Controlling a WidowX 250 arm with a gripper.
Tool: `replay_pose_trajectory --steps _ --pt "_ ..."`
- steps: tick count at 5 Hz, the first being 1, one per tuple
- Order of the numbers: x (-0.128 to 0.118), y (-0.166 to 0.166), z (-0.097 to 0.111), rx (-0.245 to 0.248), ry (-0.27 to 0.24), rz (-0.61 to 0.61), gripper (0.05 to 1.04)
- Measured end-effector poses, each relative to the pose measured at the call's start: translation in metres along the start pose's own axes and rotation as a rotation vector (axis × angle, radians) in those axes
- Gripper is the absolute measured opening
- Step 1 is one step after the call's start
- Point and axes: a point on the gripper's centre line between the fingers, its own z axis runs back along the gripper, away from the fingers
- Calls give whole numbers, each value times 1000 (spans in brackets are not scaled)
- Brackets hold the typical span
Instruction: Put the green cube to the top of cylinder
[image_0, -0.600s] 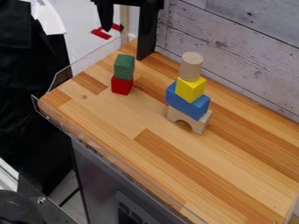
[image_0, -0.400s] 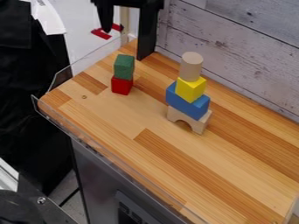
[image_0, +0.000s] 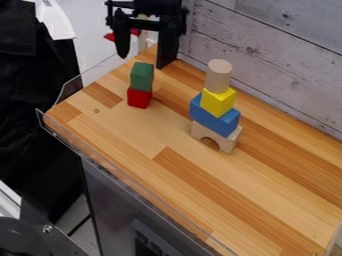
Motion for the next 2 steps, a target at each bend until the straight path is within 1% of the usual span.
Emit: replay_pose_trajectory --steps 1,2 --pt "2 1 -10 5 27 1 998" --pt "2 6 -18 -2 65 32 998"
